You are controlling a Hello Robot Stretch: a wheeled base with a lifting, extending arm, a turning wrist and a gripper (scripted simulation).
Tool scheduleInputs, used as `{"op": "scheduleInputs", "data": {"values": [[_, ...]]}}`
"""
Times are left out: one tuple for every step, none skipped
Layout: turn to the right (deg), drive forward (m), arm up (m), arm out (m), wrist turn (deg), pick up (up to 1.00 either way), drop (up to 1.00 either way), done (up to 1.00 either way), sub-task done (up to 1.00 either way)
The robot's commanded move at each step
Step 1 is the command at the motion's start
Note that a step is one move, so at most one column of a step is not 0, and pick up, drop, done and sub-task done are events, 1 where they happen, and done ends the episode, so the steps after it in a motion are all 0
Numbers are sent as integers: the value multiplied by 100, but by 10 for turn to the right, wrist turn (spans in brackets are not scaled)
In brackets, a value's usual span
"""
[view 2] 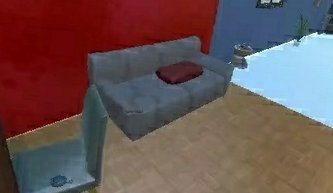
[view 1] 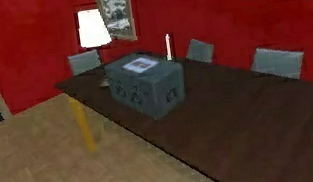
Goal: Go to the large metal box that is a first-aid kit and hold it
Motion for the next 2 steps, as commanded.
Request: {"op": "scheduleInputs", "data": {"values": [[450, 0, 0, 0, 0, 0, 0, 0, 0], [120, 0, 0, 0, 0, 0, 0, 0, 0]]}}
